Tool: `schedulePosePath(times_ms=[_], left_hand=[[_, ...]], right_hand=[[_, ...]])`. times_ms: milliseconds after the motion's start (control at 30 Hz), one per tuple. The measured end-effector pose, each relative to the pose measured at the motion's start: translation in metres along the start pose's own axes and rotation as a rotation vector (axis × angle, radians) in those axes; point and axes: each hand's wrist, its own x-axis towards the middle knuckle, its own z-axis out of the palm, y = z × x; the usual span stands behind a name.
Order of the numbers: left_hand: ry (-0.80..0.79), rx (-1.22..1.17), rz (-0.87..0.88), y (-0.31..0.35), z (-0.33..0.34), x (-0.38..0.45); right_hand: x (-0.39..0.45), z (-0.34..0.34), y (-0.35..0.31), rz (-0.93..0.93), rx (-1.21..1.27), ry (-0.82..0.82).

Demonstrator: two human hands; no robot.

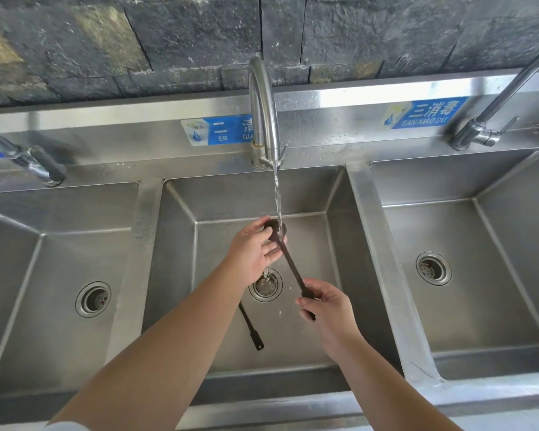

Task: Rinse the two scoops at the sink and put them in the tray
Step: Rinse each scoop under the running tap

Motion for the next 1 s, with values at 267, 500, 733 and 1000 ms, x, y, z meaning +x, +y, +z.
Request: schedulePosePath(times_ms=[267, 500, 733, 1000], left_hand=[[-0.032, 0.066, 0.033, 0.009, 0.004, 0.003], [-0.036, 0.108, 0.07, 0.006, 0.003, 0.002], [-0.024, 0.009, 0.118, 0.027, 0.001, 0.009], [-0.06, -0.016, 0.18, 0.049, 0.004, 0.017]], right_hand=[[0.021, 0.02, -0.018, -0.029, 0.027, -0.002], [0.038, 0.047, -0.031, -0.045, 0.015, -0.069], [0.059, 0.078, -0.048, -0.065, 0.012, -0.107], [0.075, 0.09, -0.068, -0.052, 0.112, -0.164]])
